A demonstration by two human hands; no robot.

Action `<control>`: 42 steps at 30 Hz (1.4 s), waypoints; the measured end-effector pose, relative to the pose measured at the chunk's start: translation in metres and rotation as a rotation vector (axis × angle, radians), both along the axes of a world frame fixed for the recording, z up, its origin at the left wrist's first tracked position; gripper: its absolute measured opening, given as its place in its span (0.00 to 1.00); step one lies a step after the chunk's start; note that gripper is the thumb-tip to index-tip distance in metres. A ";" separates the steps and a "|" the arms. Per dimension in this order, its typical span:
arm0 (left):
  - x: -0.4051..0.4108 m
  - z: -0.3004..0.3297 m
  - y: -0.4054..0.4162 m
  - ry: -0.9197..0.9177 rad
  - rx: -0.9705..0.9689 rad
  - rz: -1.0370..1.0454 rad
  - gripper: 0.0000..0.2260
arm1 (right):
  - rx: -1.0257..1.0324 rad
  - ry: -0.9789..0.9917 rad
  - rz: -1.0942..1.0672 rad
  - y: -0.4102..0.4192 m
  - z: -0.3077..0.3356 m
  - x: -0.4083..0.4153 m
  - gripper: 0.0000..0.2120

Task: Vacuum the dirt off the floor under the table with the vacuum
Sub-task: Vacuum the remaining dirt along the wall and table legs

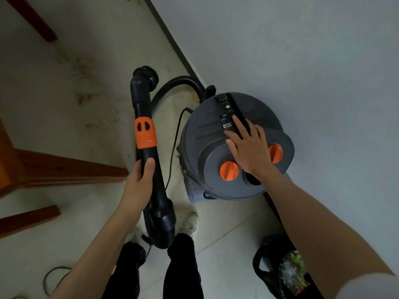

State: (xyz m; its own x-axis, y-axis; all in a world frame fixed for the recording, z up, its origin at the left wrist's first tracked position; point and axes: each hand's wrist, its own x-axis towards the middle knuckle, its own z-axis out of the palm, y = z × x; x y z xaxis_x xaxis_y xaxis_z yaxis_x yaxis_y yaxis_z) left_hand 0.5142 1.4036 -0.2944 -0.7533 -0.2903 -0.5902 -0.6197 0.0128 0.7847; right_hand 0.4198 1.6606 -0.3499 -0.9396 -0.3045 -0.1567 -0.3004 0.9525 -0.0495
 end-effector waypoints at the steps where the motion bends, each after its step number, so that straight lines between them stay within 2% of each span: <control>1: 0.001 0.005 -0.001 0.002 0.001 0.002 0.15 | 0.003 -0.056 -0.020 -0.004 0.007 0.001 0.23; 6: -0.001 0.039 -0.002 0.010 0.020 -0.059 0.14 | -0.062 -0.384 -0.215 -0.028 0.047 0.011 0.23; 9: -0.007 0.062 -0.003 0.040 0.026 -0.085 0.12 | -0.375 -0.432 -0.279 -0.060 0.080 0.019 0.22; 13: -0.027 0.093 -0.011 0.099 0.036 -0.079 0.12 | -0.891 -0.936 -0.366 -0.108 0.127 0.030 0.16; 15: -0.042 0.107 -0.020 0.126 0.041 -0.075 0.13 | -1.001 -1.072 -0.314 -0.125 0.139 0.030 0.11; 17: -0.059 0.116 -0.031 0.148 0.062 -0.051 0.12 | -1.026 -1.115 -0.242 -0.140 0.144 0.024 0.09; 19: -0.075 0.124 -0.042 0.158 0.080 -0.020 0.13 | -1.003 -1.057 -0.223 -0.156 0.148 0.015 0.14; 23: -0.111 0.140 -0.069 0.198 0.181 0.046 0.16 | -0.985 -0.797 -0.177 -0.187 0.160 -0.016 0.12; 25: -0.137 0.151 -0.085 0.244 0.272 0.098 0.15 | -0.939 -0.634 -0.102 -0.204 0.172 -0.045 0.14; 28: -0.184 0.172 -0.111 0.307 0.352 0.122 0.19 | -0.822 -0.389 0.000 -0.229 0.195 -0.098 0.15; 31: -0.225 0.193 -0.135 0.373 0.385 0.106 0.21 | -0.767 -0.226 0.059 -0.252 0.218 -0.143 0.17; 37: -0.281 0.237 -0.158 0.478 0.443 0.080 0.18 | -0.704 -0.034 0.099 -0.274 0.251 -0.206 0.24; 42: -0.301 0.237 -0.165 0.453 0.477 0.150 0.19 | -0.640 -0.058 0.133 -0.282 0.255 -0.230 0.20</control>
State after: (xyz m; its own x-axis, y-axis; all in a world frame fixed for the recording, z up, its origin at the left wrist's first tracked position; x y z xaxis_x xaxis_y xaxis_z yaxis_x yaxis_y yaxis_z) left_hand 0.2130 1.2384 -0.0575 -0.9284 -0.1970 -0.3149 -0.1962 -0.4598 0.8661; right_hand 0.1900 1.3785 -0.0950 -0.8829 -0.4674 0.0449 -0.3935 0.6845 -0.6136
